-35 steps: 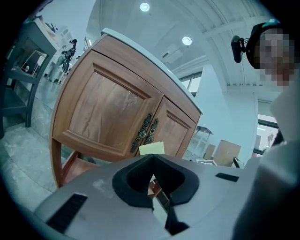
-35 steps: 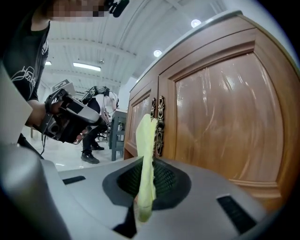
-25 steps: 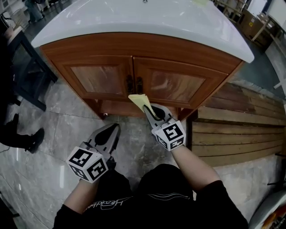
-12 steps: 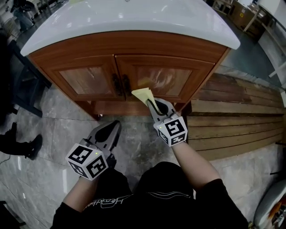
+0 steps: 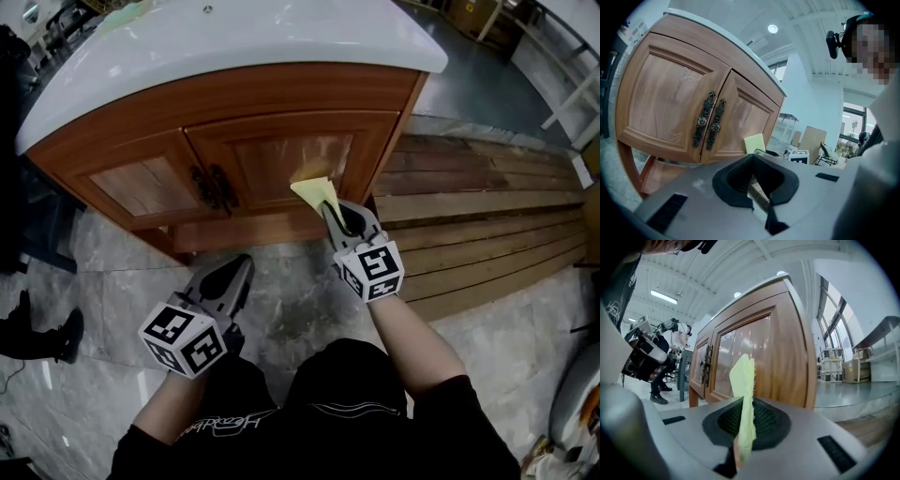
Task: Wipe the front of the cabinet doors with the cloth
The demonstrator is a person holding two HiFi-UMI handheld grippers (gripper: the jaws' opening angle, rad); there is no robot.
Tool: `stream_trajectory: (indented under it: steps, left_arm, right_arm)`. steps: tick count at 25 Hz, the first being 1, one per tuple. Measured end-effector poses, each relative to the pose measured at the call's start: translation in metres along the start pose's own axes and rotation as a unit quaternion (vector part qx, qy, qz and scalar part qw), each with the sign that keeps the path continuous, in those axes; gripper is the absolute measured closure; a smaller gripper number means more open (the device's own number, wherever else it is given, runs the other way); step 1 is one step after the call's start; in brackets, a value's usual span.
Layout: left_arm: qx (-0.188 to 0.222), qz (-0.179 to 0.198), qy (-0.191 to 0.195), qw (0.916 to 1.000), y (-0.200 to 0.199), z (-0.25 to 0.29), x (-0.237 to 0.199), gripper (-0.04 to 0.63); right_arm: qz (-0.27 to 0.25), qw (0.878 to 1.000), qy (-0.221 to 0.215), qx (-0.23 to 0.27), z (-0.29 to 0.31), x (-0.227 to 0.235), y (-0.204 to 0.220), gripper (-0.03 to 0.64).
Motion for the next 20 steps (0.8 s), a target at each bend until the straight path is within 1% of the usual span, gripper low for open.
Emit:
stream_trajectory:
  steps: [5, 13, 17, 20]
  left_arm:
    - [-0.014, -0.002, 0.019, 0.9997, 0.007, 0.018, 0.011, 0.589]
    - [-0.023, -0.005, 0.04, 0.9989, 0.014, 0.039, 0.026, 0.589]
    - [-0.032, -0.007, 0.044, 0.9985, 0.018, 0.047, 0.029, 0.591]
    - [-0.036, -0.003, 0.049, 0.9981, 0.017, 0.051, 0.031, 0.59]
  right_arm:
    - [0.004, 0.999, 0.043, -0.011, -0.026, 0.035, 0.009, 0.577]
    - [0.008, 0.996, 0.087, -0.015, -0.055, 0.074, 0.014, 0.577]
    - [0.018, 0.995, 0.093, -0.017, -0.064, 0.082, 0.017, 0.577]
    - [0.021, 0.997, 0.079, -0.004, -0.069, 0.078, 0.007, 0.577]
Point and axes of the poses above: the fingertips, and each gripper's own axes: z forward along the fingers, x to its right, y out of its underside, the point moved 2 cm from there along -z, backward along the fingers, and after that the axes turned 12 degrees about -z, right-handed, at the moved point
